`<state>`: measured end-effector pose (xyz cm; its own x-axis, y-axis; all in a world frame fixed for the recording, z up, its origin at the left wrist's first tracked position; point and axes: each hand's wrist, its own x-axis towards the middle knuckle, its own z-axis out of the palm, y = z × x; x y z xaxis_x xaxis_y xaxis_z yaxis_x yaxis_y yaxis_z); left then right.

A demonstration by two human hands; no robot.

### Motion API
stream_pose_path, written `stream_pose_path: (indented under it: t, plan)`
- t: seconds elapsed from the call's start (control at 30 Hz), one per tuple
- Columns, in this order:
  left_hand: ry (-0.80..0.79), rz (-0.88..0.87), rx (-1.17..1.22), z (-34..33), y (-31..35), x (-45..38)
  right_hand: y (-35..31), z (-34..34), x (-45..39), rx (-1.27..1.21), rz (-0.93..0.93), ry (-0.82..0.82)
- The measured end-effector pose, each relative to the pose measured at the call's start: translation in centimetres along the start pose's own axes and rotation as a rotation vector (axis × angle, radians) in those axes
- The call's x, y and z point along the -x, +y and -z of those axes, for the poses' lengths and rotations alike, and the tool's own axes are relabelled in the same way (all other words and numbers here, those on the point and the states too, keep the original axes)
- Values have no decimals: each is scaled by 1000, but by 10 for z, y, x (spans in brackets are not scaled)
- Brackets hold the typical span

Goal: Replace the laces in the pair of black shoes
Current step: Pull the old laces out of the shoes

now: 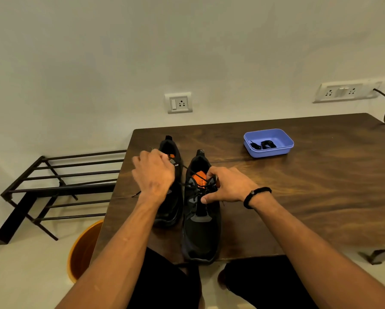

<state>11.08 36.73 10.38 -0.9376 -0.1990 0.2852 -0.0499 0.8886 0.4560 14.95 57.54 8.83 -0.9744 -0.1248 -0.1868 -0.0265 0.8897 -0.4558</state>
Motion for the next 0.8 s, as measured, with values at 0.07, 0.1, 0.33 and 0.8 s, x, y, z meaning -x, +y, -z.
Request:
stream_pose_path:
  t: [0.07, 0.1, 0.33, 0.8]
  plan:
    - [42, 90, 14, 4, -6, 1, -1, 0, 0, 4, 2, -8]
    - [44, 98, 27, 5, -7, 2, -1, 1, 0, 5, 6, -7]
    - [-442, -410, -23, -17, 13, 13, -4, 1, 4, -6, 22, 17]
    - [-47, 39, 38, -2, -1, 1, -9, 6, 9, -20, 10, -26]
